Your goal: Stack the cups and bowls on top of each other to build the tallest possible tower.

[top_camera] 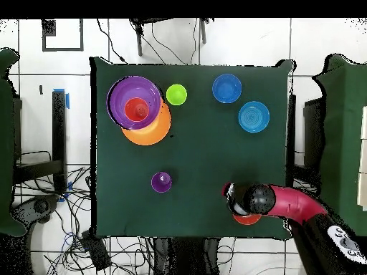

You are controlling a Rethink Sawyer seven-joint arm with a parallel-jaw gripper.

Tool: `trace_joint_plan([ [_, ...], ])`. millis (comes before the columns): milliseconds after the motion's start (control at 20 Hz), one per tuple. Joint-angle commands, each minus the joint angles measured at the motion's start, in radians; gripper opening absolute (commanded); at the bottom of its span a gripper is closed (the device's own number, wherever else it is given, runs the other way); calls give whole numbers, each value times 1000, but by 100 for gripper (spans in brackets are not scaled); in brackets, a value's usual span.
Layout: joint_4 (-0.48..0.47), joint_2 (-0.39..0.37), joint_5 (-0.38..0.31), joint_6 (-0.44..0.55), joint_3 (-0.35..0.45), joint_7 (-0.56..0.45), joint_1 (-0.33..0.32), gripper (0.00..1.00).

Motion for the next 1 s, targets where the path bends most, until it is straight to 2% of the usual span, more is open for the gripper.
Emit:
trace_joint_plan([
  [50,1,-87,18,133,87,-150,-6,100],
  [200,-6,-52,9,149,92,-151,-24,100],
  [500,45,45,-42,26,61,-93,-77,100],
  [700,69,80,-64,-29,51,-72,-107,100],
  [1000,68,116,-82,-76,49,-47,-115,100],
])
